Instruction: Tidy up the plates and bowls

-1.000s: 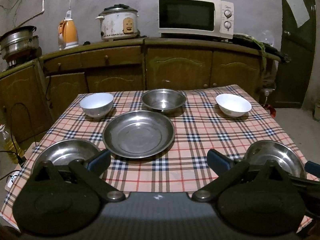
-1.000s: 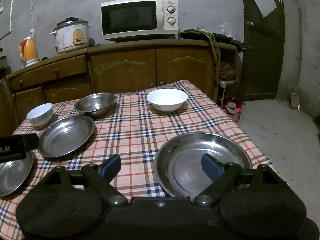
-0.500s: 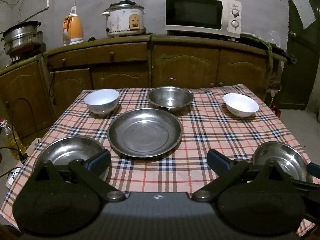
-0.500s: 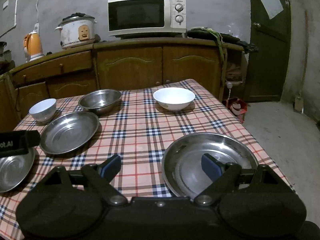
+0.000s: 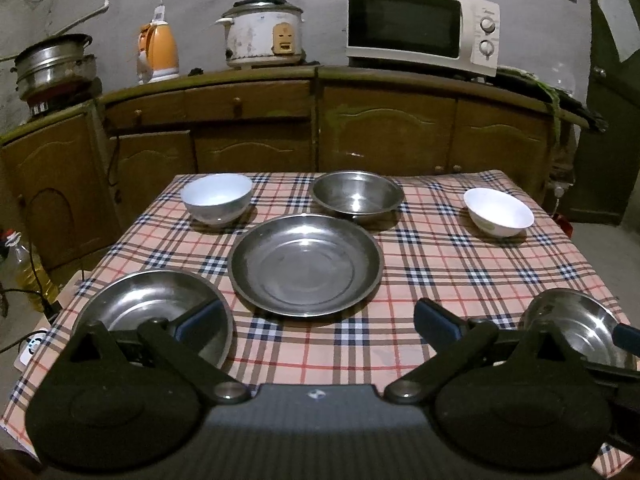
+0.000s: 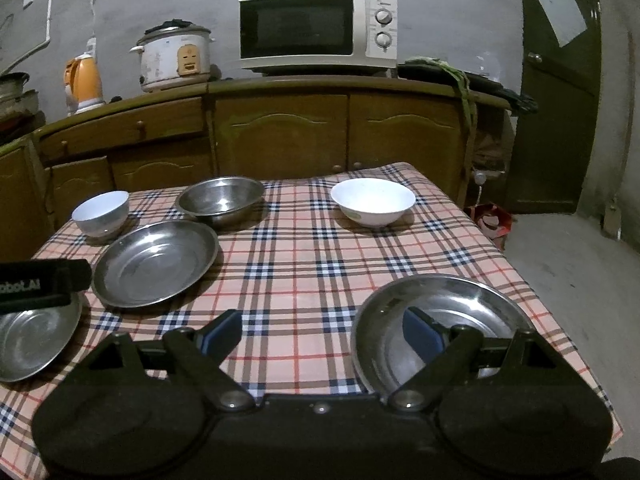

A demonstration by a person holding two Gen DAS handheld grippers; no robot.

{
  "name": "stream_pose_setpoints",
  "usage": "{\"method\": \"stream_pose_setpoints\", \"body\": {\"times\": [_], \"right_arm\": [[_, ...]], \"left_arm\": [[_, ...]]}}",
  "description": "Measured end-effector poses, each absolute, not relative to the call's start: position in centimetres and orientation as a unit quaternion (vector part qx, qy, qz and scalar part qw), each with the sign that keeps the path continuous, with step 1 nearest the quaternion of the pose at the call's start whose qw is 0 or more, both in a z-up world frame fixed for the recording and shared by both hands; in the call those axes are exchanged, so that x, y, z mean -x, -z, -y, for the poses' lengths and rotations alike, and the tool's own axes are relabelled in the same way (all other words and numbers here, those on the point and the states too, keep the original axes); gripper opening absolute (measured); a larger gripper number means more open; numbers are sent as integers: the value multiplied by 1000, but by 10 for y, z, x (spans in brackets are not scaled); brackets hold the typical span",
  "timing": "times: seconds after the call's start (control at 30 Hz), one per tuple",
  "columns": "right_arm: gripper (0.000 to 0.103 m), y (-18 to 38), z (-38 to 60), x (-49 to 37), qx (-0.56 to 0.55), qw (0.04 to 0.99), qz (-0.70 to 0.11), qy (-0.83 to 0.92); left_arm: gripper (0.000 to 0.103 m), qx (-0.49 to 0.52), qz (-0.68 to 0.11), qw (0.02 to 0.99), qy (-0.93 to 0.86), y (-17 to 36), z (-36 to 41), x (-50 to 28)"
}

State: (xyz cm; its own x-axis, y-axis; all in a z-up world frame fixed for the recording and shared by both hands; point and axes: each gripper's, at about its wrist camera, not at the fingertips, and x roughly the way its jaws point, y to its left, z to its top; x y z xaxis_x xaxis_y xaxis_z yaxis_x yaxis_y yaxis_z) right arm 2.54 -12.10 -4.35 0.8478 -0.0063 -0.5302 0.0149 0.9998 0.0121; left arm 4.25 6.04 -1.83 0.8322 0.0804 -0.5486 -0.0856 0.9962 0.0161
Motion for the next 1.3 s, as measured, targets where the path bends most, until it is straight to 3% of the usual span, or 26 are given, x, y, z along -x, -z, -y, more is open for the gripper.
{"method": "stream_pose_setpoints", "body": {"times": [0.9,1.3], "right_arm": [[103,45,58,-84,28,962,-261,-77],[103,64,44,-148,27,957,-268,-105]], "left_arm": [[103,19,-299,949,-99,28,-108,-79],[103,7,-301,945,-124,36,-154,-141]]}}
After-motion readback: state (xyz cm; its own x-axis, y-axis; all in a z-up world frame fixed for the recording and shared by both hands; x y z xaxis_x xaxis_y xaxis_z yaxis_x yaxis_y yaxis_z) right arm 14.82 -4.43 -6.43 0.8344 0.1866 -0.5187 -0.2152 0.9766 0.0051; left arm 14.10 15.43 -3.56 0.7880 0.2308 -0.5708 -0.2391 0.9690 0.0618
